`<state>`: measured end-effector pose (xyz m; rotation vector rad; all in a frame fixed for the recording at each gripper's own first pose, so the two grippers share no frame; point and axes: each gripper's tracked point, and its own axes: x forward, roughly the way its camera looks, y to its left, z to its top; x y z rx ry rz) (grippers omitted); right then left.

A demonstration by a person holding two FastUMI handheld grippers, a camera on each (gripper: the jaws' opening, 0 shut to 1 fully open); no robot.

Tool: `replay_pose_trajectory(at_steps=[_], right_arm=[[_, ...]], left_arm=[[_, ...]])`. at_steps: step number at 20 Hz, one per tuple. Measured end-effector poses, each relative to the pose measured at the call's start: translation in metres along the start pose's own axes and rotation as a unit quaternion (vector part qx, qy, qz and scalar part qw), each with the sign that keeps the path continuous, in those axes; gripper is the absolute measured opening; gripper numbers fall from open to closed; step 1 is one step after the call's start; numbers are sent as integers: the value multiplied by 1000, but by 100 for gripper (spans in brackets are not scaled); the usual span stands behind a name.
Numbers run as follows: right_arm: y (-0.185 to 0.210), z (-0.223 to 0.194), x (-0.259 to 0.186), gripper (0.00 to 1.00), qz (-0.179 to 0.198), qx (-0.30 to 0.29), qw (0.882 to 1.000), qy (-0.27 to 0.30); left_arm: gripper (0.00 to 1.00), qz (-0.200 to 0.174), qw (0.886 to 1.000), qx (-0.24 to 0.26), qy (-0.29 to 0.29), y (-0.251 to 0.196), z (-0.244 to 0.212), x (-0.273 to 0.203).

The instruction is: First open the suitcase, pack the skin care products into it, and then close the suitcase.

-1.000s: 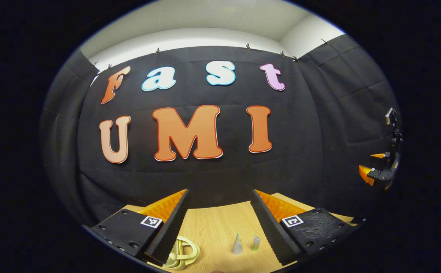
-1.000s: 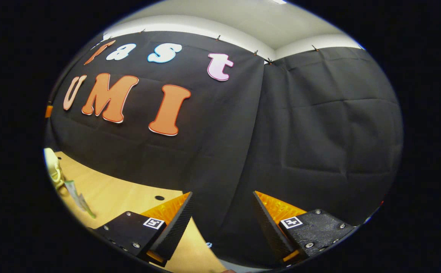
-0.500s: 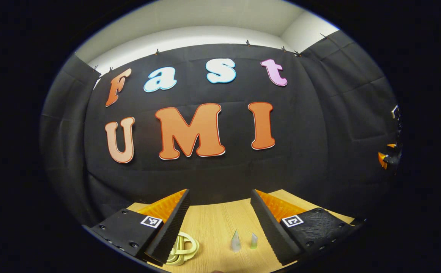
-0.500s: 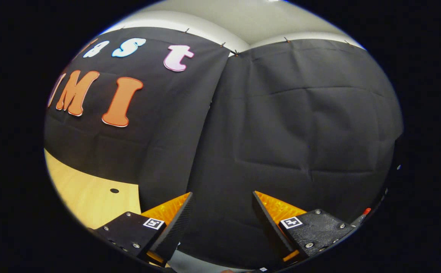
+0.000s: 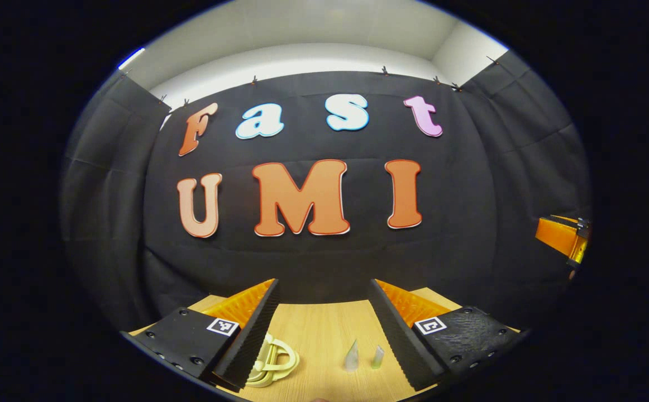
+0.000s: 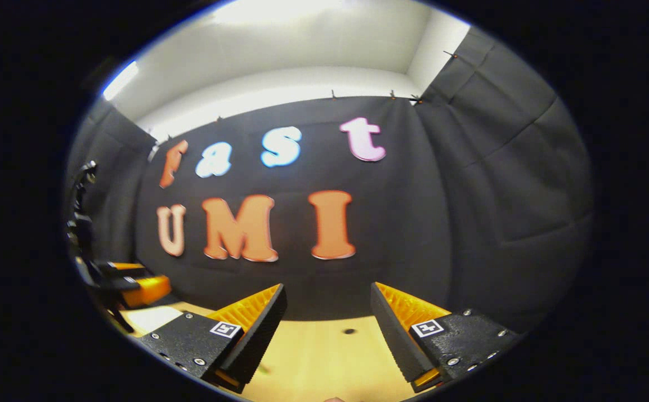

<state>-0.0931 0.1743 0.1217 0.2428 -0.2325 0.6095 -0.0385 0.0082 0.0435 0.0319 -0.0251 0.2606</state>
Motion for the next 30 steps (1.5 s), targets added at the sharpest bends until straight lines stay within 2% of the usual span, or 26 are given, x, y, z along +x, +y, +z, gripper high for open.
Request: replay_pose_trajectory(at_steps=[1, 5, 8, 11, 12, 14, 16, 19, 22, 25, 28, 30], right_arm=[[24, -10, 3, 98, 29, 0, 1000, 8], [103, -36, -1, 95, 108, -6, 993, 42], [129, -44, 8, 95, 118, 14, 991, 66], [138, -27, 16, 95, 101, 25, 993, 62], [146, -29, 19, 95, 97, 10, 993, 61], [166, -40, 22, 95, 103, -57, 992, 50], [186, -57, 12, 95, 122, -108, 985, 64], [214, -62, 0, 95, 138, -97, 983, 74], [206, -65, 7, 95, 116, -113, 983, 84], [186, -73, 12, 95, 75, -107, 986, 98], [161, -76, 17, 96, 35, -125, 986, 106], [154, -80, 16, 95, 16, -128, 985, 115]], left_arm=[[98, 10, 1000, 2, 0, 10, -1, -3], [100, 30, 999, 14, -9, 49, 5, -14], [98, 32, 999, 16, -13, 80, 14, -20], [100, 35, 999, 11, -18, 114, 24, -20], [98, 35, 999, 12, -18, 122, 23, -18], [100, 38, 999, 12, -7, 140, 11, -9], [100, 34, 999, 6, 4, 148, -1, -3], [98, 15, 1000, 22, 5, 156, -14, 8], [98, 0, 998, 58, 35, 159, -48, 20], [99, -28, 989, 122, 81, 152, -99, 25], [98, -71, 973, 191, 108, 132, -148, 34], [96, -102, 955, 250, 124, 115, -177, 38]])
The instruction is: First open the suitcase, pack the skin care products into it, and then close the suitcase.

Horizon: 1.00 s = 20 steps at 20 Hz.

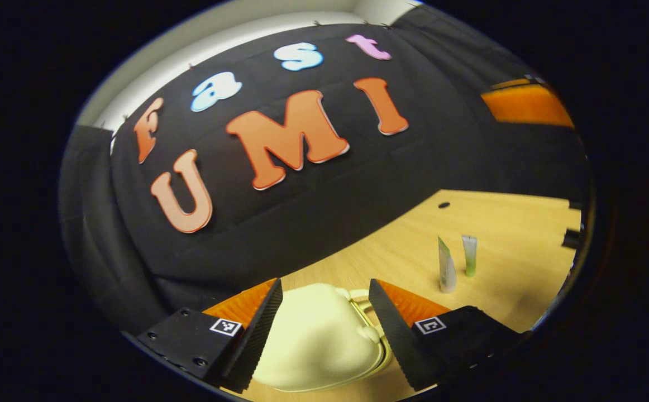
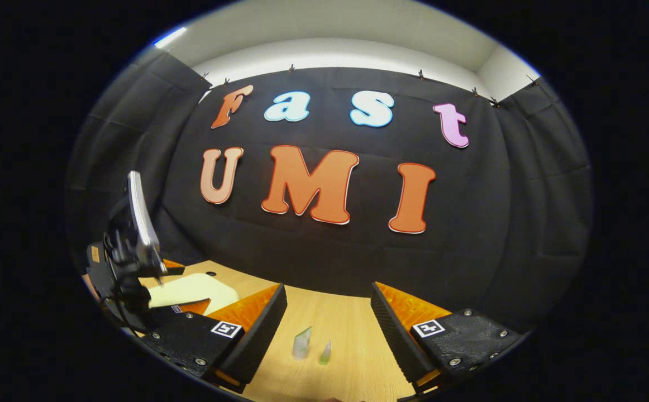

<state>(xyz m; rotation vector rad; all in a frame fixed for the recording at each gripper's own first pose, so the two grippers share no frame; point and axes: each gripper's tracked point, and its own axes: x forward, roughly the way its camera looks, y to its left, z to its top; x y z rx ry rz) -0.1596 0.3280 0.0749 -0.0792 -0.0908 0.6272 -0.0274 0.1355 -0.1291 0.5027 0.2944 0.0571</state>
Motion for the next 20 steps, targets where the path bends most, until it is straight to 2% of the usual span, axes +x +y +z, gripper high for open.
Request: replay_pose_trajectory(at_steps=[3, 7, 9, 12, 13, 17, 18, 20], right_arm=[[-3, -8, -4, 95, -28, -5, 1000, 12], [-8, -17, -13, 95, -67, 0, 997, 28], [-19, -21, -19, 95, -91, 1, 995, 35], [-29, -24, -24, 95, -100, -9, 994, 37], [-35, -25, -22, 95, -99, -14, 994, 37], [-51, -19, -2, 95, -77, -3, 997, 18], [-55, -17, 2, 95, -72, -1, 997, 13], [-65, -13, 9, 95, -61, 2, 998, 0]], left_arm=[[92, -42, 995, 93, 13, -31, -23, 18], [87, -101, 973, 206, 34, -65, -64, 34], [87, -114, 959, 255, 40, -73, -76, 39], [86, -115, 943, 308, 52, -79, -82, 50], [74, -112, 938, 323, 61, -81, -85, 56], [73, -100, 920, 361, 116, -87, -103, 79], [47, -103, 916, 366, 129, -87, -110, 86], [47, -101, 911, 372, 145, -89, -108, 84]])
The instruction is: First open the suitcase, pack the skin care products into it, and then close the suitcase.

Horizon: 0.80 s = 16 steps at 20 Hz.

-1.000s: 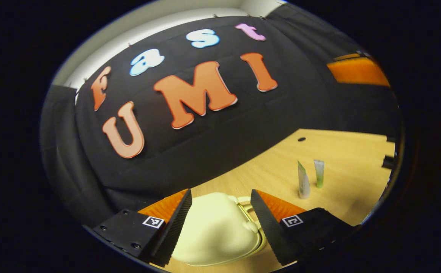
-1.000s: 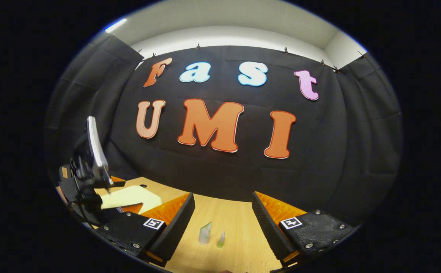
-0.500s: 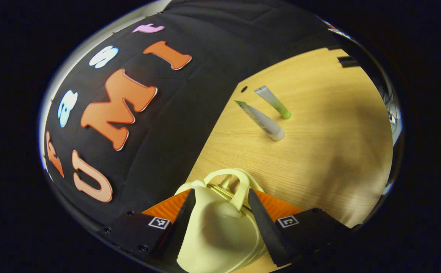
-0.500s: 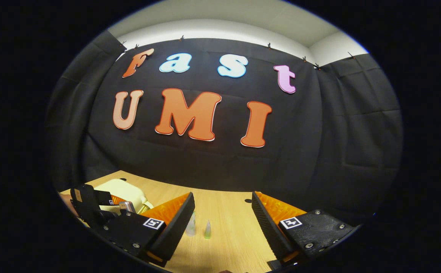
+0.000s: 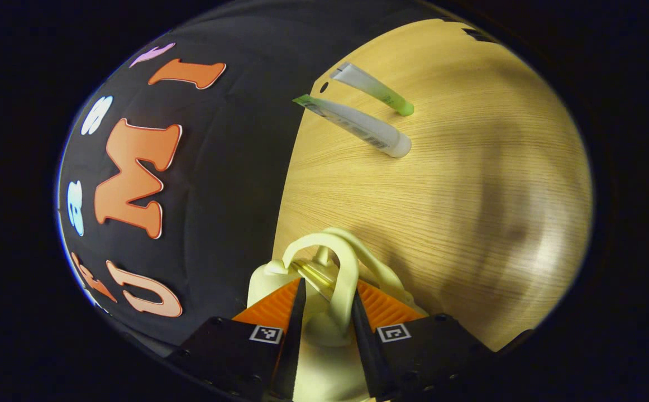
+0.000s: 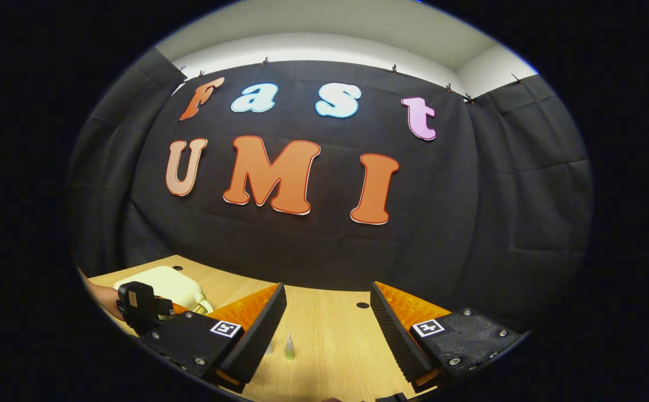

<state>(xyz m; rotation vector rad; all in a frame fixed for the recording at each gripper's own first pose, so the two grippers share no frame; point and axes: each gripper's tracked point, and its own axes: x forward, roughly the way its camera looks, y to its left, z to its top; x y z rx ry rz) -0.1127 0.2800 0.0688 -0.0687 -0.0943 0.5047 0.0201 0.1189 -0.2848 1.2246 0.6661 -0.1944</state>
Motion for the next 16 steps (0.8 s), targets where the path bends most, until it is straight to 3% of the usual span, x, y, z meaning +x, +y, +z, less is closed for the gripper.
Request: replay_pose_trajectory(at_steps=[1, 3, 4, 6, 10, 16], right_arm=[[-4, -1, 3, 95, 4, 1, 1000, -1], [-10, -8, 9, 96, 11, 4, 1000, 2], [-13, -10, 10, 95, 16, 7, 1000, 2], [-16, -15, 14, 95, 26, 9, 1000, 4], [-14, -24, 22, 95, 54, 9, 998, 7], [0, -29, 34, 95, 101, 2, 995, 3]], left_arm=[[36, -1, 1000, 2, 10, -2, -3, 8], [29, 0, 1000, -1, 5, -4, 4, 8], [4, 7, 1000, -8, 8, -4, 6, 11], [4, 3, 999, -39, 14, -2, 5, -1], [4, 32, 993, -114, 12, 38, 1, -19], [3, 86, 970, -227, 2, 105, -17, -48]])
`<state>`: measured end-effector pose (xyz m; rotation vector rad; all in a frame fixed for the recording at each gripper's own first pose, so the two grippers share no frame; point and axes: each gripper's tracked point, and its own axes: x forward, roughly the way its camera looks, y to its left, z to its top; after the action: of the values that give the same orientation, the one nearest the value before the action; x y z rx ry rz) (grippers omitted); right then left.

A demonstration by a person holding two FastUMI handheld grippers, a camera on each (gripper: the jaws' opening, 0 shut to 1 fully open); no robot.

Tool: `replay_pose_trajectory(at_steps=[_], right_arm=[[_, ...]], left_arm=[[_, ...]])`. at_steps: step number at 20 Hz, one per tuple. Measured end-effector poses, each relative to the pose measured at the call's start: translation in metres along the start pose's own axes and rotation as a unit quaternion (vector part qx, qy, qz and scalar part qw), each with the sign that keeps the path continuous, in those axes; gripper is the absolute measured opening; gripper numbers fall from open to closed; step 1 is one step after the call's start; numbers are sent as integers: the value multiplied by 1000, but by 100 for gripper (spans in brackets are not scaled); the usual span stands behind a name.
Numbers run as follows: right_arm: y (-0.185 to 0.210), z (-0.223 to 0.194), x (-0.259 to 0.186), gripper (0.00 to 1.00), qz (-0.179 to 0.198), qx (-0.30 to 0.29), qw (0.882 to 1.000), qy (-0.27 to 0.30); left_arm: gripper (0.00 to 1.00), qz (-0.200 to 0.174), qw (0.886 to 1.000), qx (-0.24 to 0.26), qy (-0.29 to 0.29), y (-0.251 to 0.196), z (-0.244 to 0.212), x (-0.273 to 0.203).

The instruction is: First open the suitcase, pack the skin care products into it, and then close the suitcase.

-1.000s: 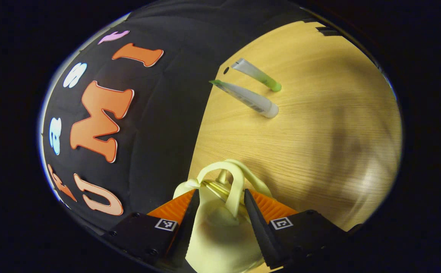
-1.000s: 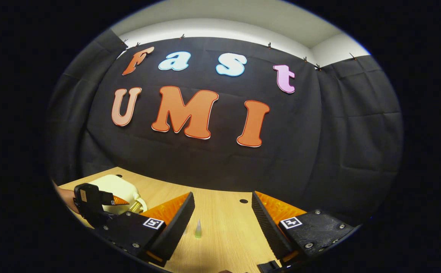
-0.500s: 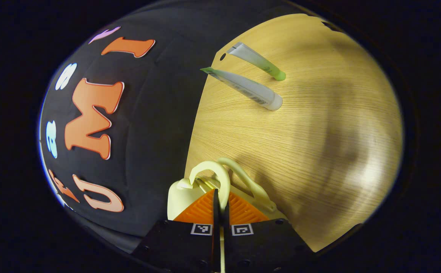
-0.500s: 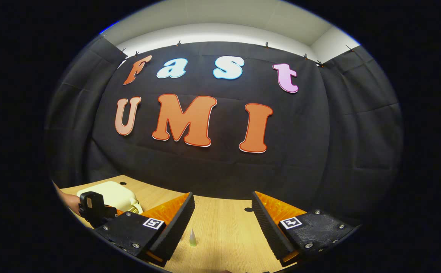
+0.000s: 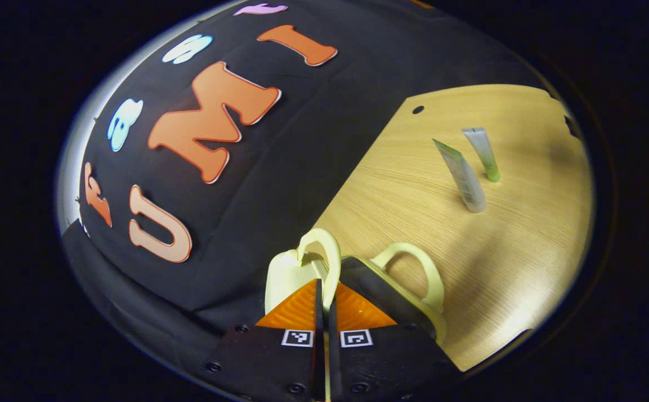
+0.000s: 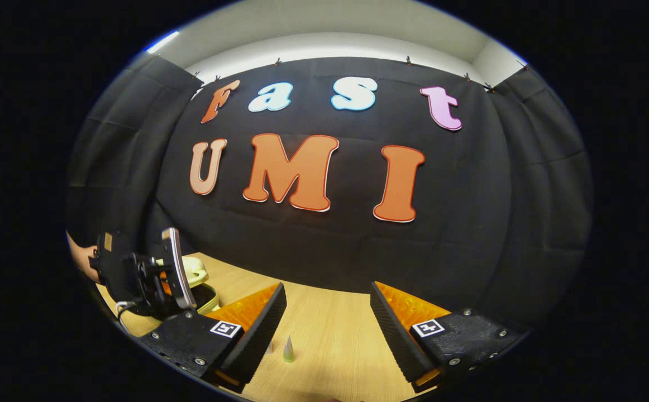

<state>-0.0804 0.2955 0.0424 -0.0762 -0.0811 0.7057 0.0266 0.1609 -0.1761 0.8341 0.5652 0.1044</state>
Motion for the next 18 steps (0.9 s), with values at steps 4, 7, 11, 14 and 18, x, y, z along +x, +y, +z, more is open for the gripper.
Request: replay_pose_trajectory(at_steps=[4, 7, 11, 14, 18], right_arm=[[12, -5, 7, 96, 12, -10, 1000, 9], [26, -3, 12, 95, 8, -16, 1000, 13], [43, 2, 26, 95, -10, -24, 999, 19], [54, 11, 31, 95, -30, -32, 999, 21], [67, 16, 33, 95, -49, -50, 997, 31]], left_arm=[[3, 31, 999, -42, -11, 40, -3, -14], [3, 40, 998, -40, -29, 61, -10, -22], [3, 37, 996, -48, -59, 76, -14, -25], [3, 32, 994, -65, -82, 89, -19, -27], [3, 22, 989, -102, -107, 108, -27, -26]])
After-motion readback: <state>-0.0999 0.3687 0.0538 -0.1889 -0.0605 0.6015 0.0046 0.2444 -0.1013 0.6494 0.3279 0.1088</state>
